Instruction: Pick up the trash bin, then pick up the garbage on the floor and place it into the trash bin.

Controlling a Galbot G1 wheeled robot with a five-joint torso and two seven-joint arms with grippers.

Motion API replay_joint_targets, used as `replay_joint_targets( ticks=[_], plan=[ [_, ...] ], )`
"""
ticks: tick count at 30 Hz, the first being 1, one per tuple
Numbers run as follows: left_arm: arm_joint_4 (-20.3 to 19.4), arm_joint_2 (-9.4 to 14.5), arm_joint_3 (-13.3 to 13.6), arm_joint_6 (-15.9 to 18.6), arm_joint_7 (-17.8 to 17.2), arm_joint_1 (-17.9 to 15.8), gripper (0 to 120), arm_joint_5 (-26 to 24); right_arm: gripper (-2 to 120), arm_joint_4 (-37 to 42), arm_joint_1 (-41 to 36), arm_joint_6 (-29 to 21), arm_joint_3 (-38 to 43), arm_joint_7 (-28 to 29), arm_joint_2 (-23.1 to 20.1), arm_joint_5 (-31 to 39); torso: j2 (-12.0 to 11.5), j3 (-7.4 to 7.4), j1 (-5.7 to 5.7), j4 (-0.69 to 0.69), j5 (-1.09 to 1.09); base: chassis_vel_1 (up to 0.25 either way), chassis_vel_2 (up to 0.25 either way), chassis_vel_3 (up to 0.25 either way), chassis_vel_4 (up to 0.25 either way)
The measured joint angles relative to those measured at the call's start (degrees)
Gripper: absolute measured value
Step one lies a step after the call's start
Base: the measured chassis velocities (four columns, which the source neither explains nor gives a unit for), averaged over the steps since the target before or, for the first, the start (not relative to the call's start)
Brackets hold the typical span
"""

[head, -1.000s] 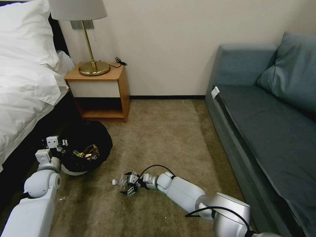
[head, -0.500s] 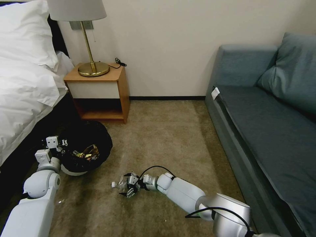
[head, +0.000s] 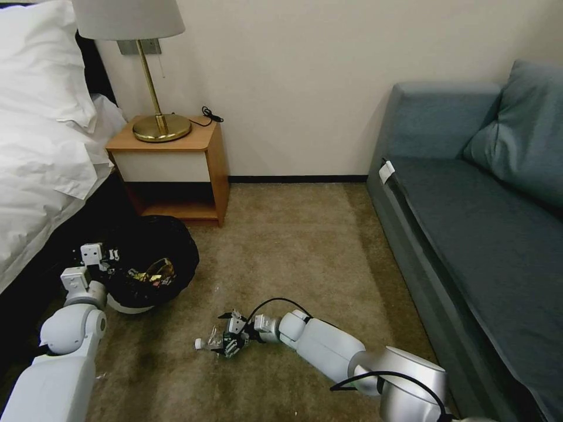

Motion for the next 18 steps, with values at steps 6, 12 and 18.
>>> replay_joint_targets(
  ticks=[6,12,18],
  plan=[
    [-0.5,0.5,-0.7,0.0,0.0,0.9,6,-0.3,100,-0.4,-0.1,0.0,0.0,-3.2,0.0,-0.3,0.0,0.00,0.00,0.00,0.00,0.000,0.000,0.000,0.000],
    [-0.9,0.8,-1.1,0.0,0.1,1.5,6,-0.6,100,-1.3,-0.6,-0.7,0.3,-3.1,0.0,-1.4,0.0,0.00,0.00,0.00,0.00,0.000,0.000,0.000,0.000],
    [-1.6,0.8,-1.2,0.0,0.1,2.1,6,-0.6,100,-2.3,-1.2,-2.0,1.5,-0.8,0.0,-3.2,0.0,0.00,0.00,0.00,0.00,0.000,0.000,0.000,0.000]
  ],
)
